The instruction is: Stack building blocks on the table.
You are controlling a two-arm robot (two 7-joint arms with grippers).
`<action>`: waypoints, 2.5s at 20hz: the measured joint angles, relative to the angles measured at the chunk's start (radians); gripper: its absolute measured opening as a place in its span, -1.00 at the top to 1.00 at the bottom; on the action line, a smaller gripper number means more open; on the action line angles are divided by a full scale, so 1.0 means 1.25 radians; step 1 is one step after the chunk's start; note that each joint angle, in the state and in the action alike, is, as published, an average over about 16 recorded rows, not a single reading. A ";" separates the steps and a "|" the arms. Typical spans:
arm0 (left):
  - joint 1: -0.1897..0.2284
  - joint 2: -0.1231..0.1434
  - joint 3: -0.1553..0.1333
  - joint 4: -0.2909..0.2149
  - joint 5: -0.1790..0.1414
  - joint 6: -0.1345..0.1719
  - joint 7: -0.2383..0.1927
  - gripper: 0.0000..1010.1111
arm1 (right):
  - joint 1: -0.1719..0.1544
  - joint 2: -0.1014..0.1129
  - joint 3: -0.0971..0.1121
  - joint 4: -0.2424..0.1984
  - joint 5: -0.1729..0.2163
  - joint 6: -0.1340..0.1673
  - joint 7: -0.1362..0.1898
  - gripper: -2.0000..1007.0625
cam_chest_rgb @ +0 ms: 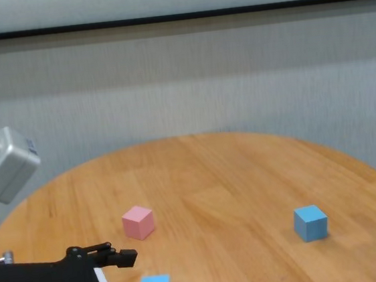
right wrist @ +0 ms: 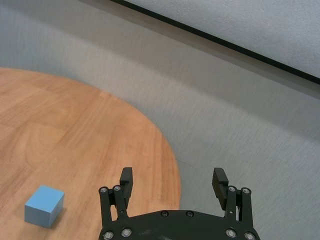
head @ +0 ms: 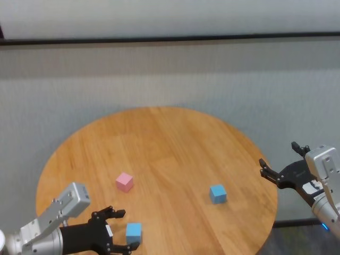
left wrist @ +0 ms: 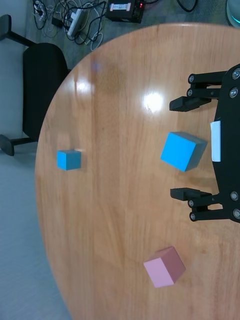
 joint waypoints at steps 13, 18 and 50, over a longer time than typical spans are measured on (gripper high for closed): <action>-0.037 -0.030 0.022 0.062 0.006 0.002 -0.019 -0.98 | 0.000 0.000 0.000 0.000 0.000 0.000 0.000 -0.99; -0.047 -0.039 0.030 0.082 0.007 0.007 -0.025 -0.98 | 0.000 0.000 0.000 0.000 0.000 0.000 0.000 -0.99; -0.068 -0.064 0.042 0.124 0.000 0.019 -0.026 -0.81 | 0.000 0.000 0.000 0.000 0.000 0.000 0.000 -0.99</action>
